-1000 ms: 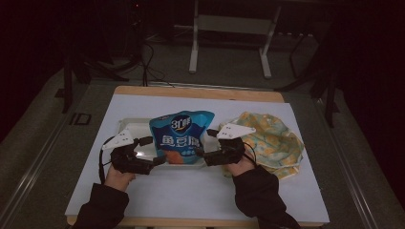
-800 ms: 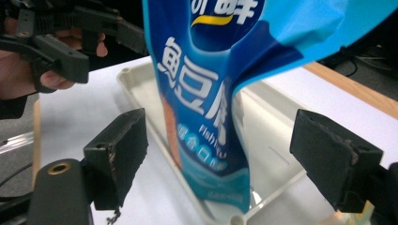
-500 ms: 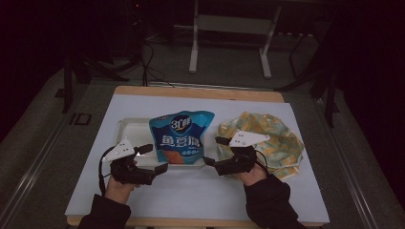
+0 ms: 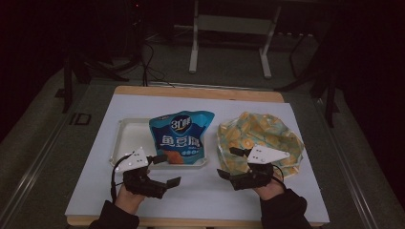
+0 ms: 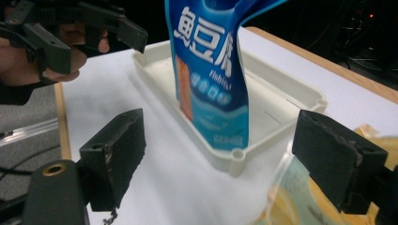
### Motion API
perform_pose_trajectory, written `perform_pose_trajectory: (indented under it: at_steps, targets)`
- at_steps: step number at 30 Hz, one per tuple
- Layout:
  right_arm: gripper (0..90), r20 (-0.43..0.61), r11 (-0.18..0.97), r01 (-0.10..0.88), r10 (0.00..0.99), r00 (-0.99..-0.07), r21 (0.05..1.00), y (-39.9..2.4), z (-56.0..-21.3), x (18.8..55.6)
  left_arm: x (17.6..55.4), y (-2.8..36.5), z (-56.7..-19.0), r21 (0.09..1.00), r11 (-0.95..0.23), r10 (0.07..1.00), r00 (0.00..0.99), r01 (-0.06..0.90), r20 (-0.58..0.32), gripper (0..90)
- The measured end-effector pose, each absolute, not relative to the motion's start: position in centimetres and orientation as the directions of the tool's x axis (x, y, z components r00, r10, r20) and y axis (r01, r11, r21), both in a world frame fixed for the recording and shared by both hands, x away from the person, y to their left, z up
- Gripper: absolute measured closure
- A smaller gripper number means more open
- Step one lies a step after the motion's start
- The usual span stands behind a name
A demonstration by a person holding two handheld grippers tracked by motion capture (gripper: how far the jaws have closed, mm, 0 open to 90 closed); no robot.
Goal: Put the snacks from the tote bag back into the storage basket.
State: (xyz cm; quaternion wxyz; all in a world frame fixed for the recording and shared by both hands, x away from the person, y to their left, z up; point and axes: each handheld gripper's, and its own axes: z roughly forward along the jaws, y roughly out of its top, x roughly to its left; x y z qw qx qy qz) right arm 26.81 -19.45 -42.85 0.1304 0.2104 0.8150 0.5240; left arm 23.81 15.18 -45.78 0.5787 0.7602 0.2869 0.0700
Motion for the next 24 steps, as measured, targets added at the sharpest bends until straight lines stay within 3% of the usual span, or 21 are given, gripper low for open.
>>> perform_pose_trajectory:
  at_steps: [13,24]
  targets:
    - [17.2,0.012,0.356,0.237,0.534,-0.845,0.904,-23.8,-44.7,25.5,24.0,11.8,-47.8,0.903,-0.239,0.441,0.868,0.357,-0.227,7.6]
    - [17.2,0.005,0.337,0.259,0.601,-0.799,0.905,-27.8,-46.6,24.9,24.3,11.3,-49.4,0.899,-0.283,0.440,0.878,0.334,-0.188,7.6]
